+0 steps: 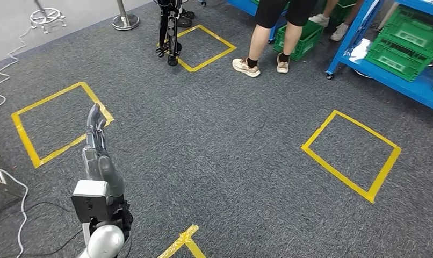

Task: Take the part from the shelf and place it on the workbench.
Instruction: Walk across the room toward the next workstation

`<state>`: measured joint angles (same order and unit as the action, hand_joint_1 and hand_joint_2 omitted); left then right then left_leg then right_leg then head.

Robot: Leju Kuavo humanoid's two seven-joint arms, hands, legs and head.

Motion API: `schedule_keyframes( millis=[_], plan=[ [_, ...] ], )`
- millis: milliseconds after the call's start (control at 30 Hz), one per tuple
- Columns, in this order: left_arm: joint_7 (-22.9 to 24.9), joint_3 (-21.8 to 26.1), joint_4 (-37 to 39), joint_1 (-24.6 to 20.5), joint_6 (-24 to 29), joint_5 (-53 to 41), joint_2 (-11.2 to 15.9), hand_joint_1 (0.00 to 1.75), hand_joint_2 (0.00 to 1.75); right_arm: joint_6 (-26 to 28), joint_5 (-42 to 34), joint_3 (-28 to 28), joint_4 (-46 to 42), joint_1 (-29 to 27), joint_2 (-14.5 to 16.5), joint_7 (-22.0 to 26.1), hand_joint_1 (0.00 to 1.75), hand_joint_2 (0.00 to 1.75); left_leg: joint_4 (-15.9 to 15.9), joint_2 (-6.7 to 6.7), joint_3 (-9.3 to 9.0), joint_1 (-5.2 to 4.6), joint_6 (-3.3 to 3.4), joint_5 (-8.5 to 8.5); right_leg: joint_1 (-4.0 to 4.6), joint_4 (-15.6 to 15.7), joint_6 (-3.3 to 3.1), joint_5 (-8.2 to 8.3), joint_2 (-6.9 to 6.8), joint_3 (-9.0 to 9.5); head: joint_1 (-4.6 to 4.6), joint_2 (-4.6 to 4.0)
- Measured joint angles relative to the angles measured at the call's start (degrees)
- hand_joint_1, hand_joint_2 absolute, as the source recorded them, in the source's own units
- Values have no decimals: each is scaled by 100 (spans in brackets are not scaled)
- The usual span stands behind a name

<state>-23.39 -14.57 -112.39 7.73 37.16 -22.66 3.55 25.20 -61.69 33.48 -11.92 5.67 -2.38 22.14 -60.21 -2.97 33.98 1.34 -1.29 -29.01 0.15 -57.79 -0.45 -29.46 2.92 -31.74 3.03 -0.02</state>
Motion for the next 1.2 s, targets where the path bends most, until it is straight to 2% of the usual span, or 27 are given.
schedule_keyframes(
  millis=[33,100,167,233,267,300,333,367,433,467,500,567,600,667,733,800,833,867,933,967,1000,1033,1100,1167,1200],
  plan=[
    [4,-1,-2,-9,0,8,9,0,0,-4,-18,-1,1,4,1,6,0,0,50,-33,-25,-5,26,-29,-6,-12,34,-8,37,-18,-2,0],
    [28,-5,-7,-46,0,101,28,0,0,-8,-27,-1,1,3,6,-18,0,0,79,34,-39,-7,79,-26,-23,-11,95,-14,81,-37,-2,0],
    [75,-17,-21,-94,0,255,43,0,0,-9,4,2,-1,13,23,-88,0,0,103,136,-59,13,139,-26,-22,-212,159,-148,-27,-135,-28,0],
    [118,-26,-39,-107,0,337,53,0,0,-9,44,4,-2,31,49,-140,0,0,110,260,-77,13,184,-44,-30,-838,218,-469,-188,-450,-54,0],
    [139,-27,-44,-103,0,339,59,0,0,-8,64,4,-2,35,67,-156,0,0,109,321,-83,6,193,-56,-40,-1209,237,-618,-225,-644,-55,0],
    [170,-28,-47,-101,0,338,66,0,0,-1,76,4,-1,27,86,-169,0,0,109,375,-92,-1,196,-68,-48,-1485,247,-692,-245,-793,-54,0],
    [210,-28,-52,-98,0,334,75,0,0,14,84,5,-1,13,104,-183,0,0,109,419,-104,-7,196,-81,-53,-1577,244,-658,-256,-852,-54,0],
    [265,-29,-61,-97,0,329,88,0,0,32,79,6,0,-3,122,-196,0,0,109,459,-123,-14,190,-96,-55,-1460,229,-518,-265,-808,-54,0],
    [360,-31,-89,-97,0,307,119,0,0,62,47,7,1,-23,135,-203,0,0,112,526,-167,-25,169,-125,-34,-750,152,-108,-332,-477,-52,0],
    [390,-32,-99,-99,0,293,134,0,0,66,26,7,1,-25,133,-200,0,0,111,553,-180,-35,150,-139,-6,-390,101,24,-393,-307,-53,0],
    [405,-33,-105,-100,0,279,151,0,0,67,12,7,1,-19,129,-196,0,0,113,580,-186,-39,128,-148,24,-154,59,83,-444,-196,-50,0],
    [414,-35,-106,-110,0,268,176,0,0,67,-22,5,1,-12,118,-193,0,0,133,628,-202,-37,71,-158,74,-20,1,62,-464,-141,-46,0],
    [413,-36,-108,-119,0,268,188,0,0,67,-38,5,2,-13,113,-193,0,0,151,643,-225,-30,39,-167,65,15,-22,76,-434,-119,-40,0],
    [409,-40,-116,-142,0,268,217,0,0,63,-58,4,3,-25,108,-193,0,0,59,503,-230,-24,-17,-267,34,128,-76,118,-390,-32,-27,0],
    [405,-47,-122,-154,0,268,253,0,0,57,-62,4,4,-17,108,-192,0,0,-451,307,3,-24,-49,-552,10,195,-113,143,-342,30,1,0],
    [404,-55,-120,-155,0,268,284,0,0,54,-62,3,5,-7,105,-192,0,0,-1128,269,385,-27,-71,-806,11,187,-134,131,-273,35,20,0],
    [405,-60,-118,-155,0,268,298,0,0,53,-62,3,5,-10,105,-192,0,0,-1281,272,499,-27,-80,-794,12,177,-136,119,-231,38,22,0],
    [405,-67,-117,-155,0,268,309,0,0,53,-62,2,5,-13,107,-192,0,0,-1229,274,511,-27,-83,-668,10,161,-131,104,-189,42,23,0],
    [405,-80,-117,-160,0,268,326,0,0,52,-62,3,4,-17,110,-192,0,0,-617,200,265,-15,-76,-233,-3,107,-96,53,-99,53,26,0],
    [404,-86,-118,-163,0,268,332,0,0,52,-62,3,4,-13,111,-192,0,0,-283,120,108,-3,-65,-90,-1,59,-66,19,-54,44,27,0],
    [403,-93,-120,-167,0,267,337,0,0,52,-59,4,4,-9,111,-192,0,0,-52,46,-2,5,-45,-20,-1,23,-34,-8,-13,30,25,0],
    [402,-103,-123,-169,0,255,340,0,0,52,-51,4,4,-8,112,-192,0,0,58,-9,-56,7,-21,-25,-1,0,-2,-25,23,13,24,0],
    [399,-122,-132,-171,0,214,344,0,0,52,-20,5,5,-7,114,-211,0,0,84,23,-76,0,42,-58,-13,3,53,-31,91,-1,20,0],
    [386,-134,-136,-166,0,184,344,0,0,52,4,8,5,-7,126,-233,0,0,115,112,-105,15,102,-59,-13,-94,114,-112,37,-39,1,0],
    [379,-136,-136,-155,0,182,343,0,0,53,8,9,5,2,133,-236,0,0,129,170,-119,26,129,-61,-16,-289,150,-228,-35,-133,-13,0]
  ],
)
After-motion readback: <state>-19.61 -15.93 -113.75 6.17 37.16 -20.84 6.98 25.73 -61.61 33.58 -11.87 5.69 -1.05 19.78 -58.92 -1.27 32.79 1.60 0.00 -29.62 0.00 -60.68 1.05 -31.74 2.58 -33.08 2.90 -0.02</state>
